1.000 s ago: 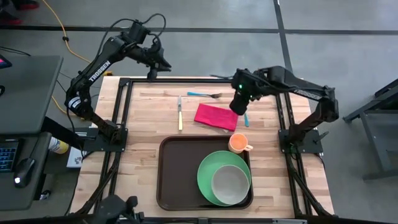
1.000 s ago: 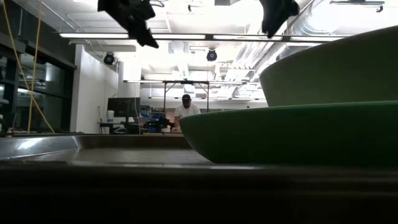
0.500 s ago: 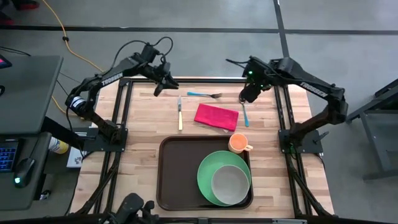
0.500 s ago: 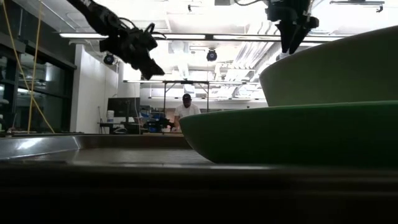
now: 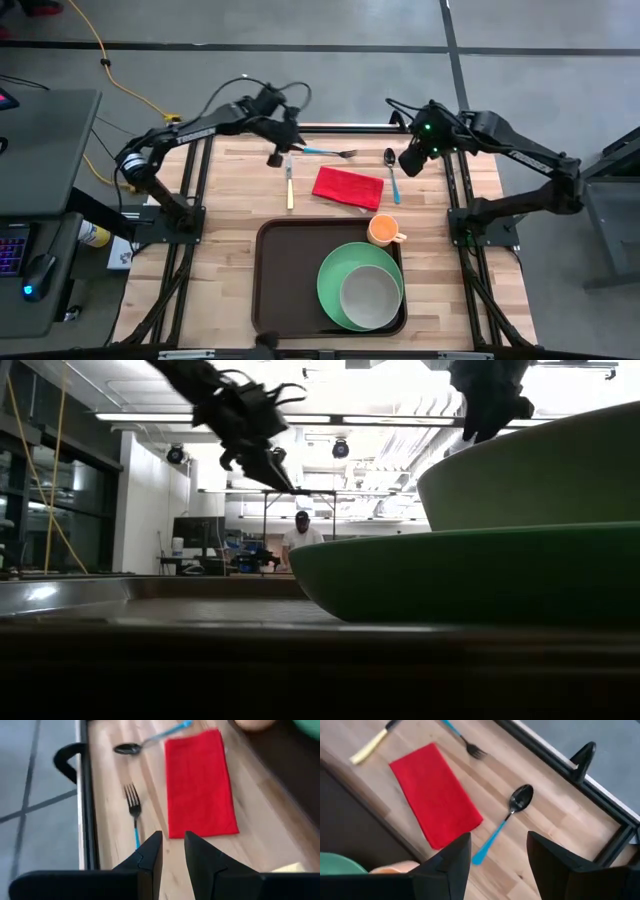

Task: Set up tray
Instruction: Put the red cloth table napkin to the left side of the brown tray

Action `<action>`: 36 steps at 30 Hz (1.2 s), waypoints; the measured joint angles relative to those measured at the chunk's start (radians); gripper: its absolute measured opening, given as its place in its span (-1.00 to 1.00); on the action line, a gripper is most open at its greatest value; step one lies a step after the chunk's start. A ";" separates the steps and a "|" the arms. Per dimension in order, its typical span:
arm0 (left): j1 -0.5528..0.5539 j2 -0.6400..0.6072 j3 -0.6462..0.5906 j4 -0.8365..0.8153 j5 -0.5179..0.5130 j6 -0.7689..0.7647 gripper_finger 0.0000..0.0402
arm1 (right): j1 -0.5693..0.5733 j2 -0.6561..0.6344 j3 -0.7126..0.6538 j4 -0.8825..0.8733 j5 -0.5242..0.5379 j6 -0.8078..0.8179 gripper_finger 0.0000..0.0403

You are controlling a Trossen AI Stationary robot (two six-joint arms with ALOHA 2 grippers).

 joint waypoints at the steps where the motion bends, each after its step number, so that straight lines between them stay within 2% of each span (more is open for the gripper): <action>1: -0.022 0.021 0.029 -0.030 -0.031 0.024 -0.45 | 0.000 -0.008 -0.012 0.001 -0.001 -0.008 -0.16; 4: -0.076 0.100 0.121 -0.120 -0.079 0.070 -0.45 | 0.000 -0.028 -0.039 0.001 0.002 -0.028 -0.16; 9: -0.108 0.244 0.236 -0.269 -0.082 0.054 -0.45 | 0.000 -0.067 -0.052 -0.007 0.053 -0.063 -0.16; 16: -0.106 0.367 0.291 -0.261 -0.089 -0.040 -0.43 | 0.000 -0.135 -0.052 -0.008 0.062 -0.086 -0.16; 20: -0.106 0.373 0.298 -0.214 -0.091 -0.093 -0.26 | 0.000 -0.157 -0.051 -0.008 0.063 -0.088 -0.16; 29: -0.106 0.387 0.298 -0.185 -0.117 -0.137 0.33 | 0.000 -0.163 -0.051 -0.006 0.060 -0.107 -0.16; 32: -0.106 0.404 0.298 -0.208 -0.096 -0.157 0.39 | 0.000 -0.163 -0.051 0.003 0.060 -0.107 -0.16; 36: -0.102 0.450 0.300 -0.230 -0.074 -0.204 0.37 | 0.000 -0.163 -0.051 0.020 0.057 -0.108 -0.16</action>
